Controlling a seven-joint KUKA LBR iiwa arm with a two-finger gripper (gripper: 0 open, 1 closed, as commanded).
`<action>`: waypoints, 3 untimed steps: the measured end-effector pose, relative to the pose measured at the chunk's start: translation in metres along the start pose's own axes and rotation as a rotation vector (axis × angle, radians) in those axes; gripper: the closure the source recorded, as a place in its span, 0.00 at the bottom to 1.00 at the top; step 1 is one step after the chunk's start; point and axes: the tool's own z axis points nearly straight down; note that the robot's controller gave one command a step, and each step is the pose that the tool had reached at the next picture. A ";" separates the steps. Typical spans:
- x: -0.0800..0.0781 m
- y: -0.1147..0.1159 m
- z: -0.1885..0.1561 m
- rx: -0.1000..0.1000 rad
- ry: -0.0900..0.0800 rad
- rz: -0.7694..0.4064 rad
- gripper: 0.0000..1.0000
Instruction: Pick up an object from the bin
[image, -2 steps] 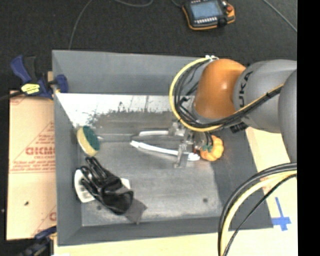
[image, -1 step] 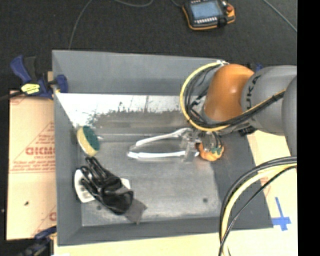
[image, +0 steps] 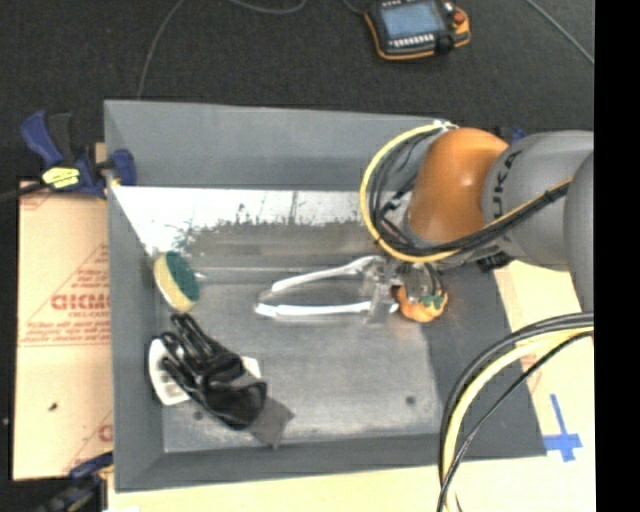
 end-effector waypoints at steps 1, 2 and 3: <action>-0.008 -0.011 -0.002 -0.001 0.004 -0.028 1.00; -0.013 -0.018 0.018 -0.006 0.001 -0.184 1.00; -0.028 -0.015 0.025 -0.001 0.002 -0.191 1.00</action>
Offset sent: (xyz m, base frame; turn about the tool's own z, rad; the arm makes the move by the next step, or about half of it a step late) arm 0.0095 -0.0209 -0.0214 -0.1856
